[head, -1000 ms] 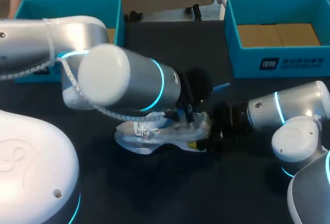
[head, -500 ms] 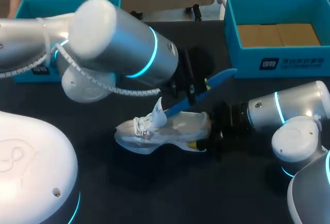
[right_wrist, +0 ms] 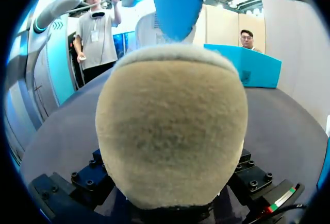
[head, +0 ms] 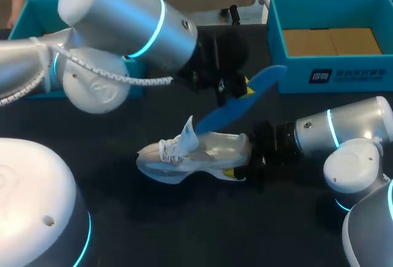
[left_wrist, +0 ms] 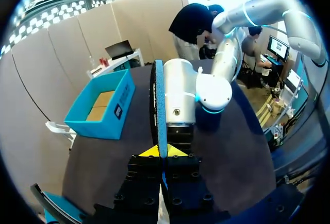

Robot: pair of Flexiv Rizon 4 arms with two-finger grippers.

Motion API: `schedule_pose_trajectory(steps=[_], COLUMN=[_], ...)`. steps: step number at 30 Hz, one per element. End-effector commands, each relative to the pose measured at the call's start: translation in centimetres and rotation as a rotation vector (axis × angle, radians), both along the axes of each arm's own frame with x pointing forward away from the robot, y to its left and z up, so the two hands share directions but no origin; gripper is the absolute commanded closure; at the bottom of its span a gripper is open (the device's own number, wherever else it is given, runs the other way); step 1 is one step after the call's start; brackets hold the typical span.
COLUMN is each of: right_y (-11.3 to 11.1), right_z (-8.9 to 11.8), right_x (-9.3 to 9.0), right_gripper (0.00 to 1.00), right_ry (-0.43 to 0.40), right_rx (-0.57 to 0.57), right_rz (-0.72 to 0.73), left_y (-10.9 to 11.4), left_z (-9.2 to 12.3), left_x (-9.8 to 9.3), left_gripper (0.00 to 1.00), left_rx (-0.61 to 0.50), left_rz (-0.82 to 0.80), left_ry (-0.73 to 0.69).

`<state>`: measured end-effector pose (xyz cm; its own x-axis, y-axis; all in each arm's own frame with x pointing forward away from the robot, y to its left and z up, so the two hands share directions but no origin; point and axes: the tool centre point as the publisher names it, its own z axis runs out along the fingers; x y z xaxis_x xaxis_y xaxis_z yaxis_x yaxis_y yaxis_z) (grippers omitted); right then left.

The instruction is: Take the shoe out of the shoebox, open the shoe tongue, remove and reinsert the insole, then place the shoe into the shoebox

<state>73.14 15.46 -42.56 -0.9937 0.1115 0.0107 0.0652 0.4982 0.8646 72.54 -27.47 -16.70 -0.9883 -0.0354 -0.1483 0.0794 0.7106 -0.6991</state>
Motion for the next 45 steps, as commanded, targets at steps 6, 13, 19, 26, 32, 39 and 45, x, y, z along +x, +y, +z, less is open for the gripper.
schedule_pose_trajectory(steps=[6,13,19,26,32,39,45], right_y=[0.5,0.5,0.5,0.5,0.5,0.5,0.5], right_z=[-0.5,-0.5,-0.5,-0.5,-0.5,-0.5,-0.5], right_x=[0.0,0.0,0.0,0.0,0.0,0.0,0.0], right_gripper=[1.0,1.0,1.0,1.0,1.0,1.0,1.0], right_ry=[0.001,0.001,0.001,0.001,0.001,0.001,0.001], right_rx=[-0.004,-0.004,-0.004,-0.004,-0.004,-0.004,-0.004], right_rz=[-0.001,-0.001,-0.001,-0.001,-0.001,-0.001,-0.001], left_y=[1.6,2.5,2.7,3.2,3.3,3.3,3.3], left_z=[3.9,6.6,7.3,9.0,9.3,9.3,9.3], left_x=[0.0,0.1,0.2,0.0,0.0,0.0,0.0], left_gripper=[1.0,1.0,1.0,1.0,1.0,1.0,1.0], left_rx=[-0.085,-0.196,-0.274,-0.384,-0.39,-0.39,-0.39], left_rz=[-0.119,-0.182,-0.187,-0.193,-0.199,-0.199,-0.199], left_ry=[0.09,0.181,0.245,0.338,0.349,0.349,0.349])
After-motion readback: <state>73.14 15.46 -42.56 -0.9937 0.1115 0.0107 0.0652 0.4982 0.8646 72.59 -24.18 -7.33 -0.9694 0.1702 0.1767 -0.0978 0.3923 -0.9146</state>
